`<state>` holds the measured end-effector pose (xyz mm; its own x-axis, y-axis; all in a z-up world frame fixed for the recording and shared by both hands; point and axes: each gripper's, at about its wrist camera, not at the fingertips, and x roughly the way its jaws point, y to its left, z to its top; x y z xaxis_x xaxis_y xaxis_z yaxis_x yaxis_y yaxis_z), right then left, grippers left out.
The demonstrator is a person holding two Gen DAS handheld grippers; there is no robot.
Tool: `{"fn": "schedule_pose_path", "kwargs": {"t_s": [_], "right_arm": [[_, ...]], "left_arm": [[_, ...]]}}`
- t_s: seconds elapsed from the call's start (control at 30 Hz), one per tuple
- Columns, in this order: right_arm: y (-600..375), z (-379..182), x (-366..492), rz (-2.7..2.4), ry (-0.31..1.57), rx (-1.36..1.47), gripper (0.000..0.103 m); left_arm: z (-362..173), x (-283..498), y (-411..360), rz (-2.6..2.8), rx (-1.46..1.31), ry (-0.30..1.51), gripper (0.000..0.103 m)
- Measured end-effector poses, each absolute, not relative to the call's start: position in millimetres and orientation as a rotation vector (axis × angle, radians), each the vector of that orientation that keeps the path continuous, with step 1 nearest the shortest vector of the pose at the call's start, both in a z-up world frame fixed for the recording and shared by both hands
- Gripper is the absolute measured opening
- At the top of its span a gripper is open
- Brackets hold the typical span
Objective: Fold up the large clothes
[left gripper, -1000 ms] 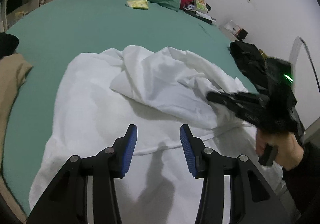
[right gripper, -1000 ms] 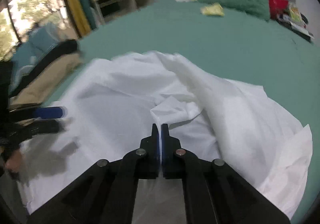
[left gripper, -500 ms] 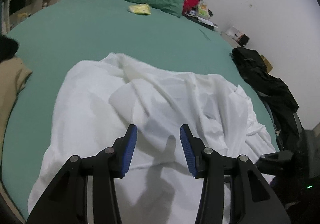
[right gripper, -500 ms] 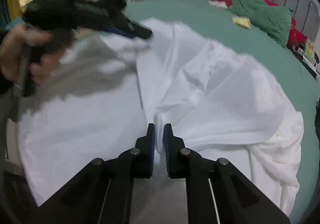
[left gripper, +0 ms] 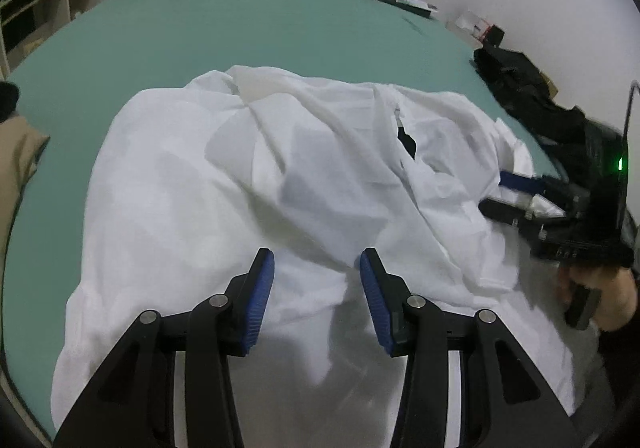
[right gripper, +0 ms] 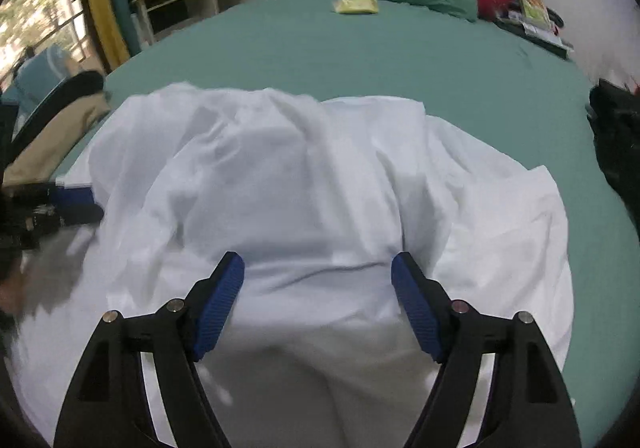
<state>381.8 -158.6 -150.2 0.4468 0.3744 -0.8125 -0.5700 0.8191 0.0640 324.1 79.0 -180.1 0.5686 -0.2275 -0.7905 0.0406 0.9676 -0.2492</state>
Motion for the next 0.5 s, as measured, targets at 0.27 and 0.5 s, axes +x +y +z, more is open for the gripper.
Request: {"fn": "schedule_pose_path", "kwargs": {"t_s": [0.27,0.5], "right_arm": [[-203.8,-105.8,339.4,0.526,0.916,-0.263,0.077],[-279.8,-103.1,285.0,0.389,1.038,-0.142,0.077]], "left_arm": [[-143.3,253.8,109.4,-0.071,-0.237,0.916,0.047],[-149.0,154.1,169.8,0.115,-0.296,0.957,0.048]]}}
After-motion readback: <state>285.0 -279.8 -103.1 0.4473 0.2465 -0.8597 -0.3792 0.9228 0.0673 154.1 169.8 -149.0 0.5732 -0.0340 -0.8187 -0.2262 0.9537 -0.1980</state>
